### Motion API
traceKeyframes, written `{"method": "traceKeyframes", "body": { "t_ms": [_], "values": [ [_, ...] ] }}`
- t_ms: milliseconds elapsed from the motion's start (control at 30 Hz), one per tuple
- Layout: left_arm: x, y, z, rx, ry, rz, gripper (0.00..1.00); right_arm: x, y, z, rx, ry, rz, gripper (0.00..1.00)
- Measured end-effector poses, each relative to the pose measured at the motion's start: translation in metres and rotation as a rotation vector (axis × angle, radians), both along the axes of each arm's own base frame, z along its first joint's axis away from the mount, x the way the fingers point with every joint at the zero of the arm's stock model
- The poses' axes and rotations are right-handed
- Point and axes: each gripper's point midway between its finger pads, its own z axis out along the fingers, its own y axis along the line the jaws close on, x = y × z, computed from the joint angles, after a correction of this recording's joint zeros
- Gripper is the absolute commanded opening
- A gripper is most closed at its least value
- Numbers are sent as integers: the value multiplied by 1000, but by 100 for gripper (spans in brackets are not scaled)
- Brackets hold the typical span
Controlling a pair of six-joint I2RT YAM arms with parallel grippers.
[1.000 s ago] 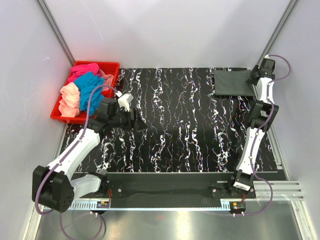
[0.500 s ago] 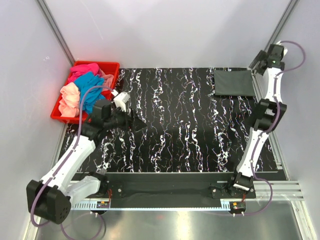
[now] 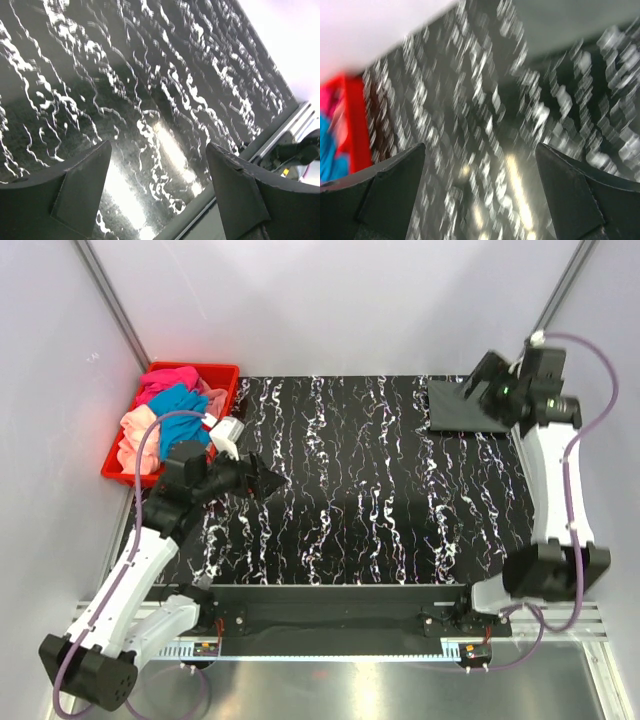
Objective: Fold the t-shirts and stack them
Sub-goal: Neatly place the folded tshirt to the corner
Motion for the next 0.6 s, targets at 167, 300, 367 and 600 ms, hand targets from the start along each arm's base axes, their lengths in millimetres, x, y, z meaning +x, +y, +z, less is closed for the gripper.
{"method": "traceKeyframes", "body": {
  "t_ms": [167,300,367,600],
  "values": [
    [4,-3,45,-52,-66,9,99,-66,47,-17,142,29,136,100],
    [3,-4,77,-99,-119,13,99,-111,79,-5,243,-21,264,100],
    [1,-4,81,-110,-121,17,99,-129,90,-2,272,-41,313,99],
    [-19,3,87,-136,-144,27,99,-175,109,-8,320,-69,409,100]
  ]
}}
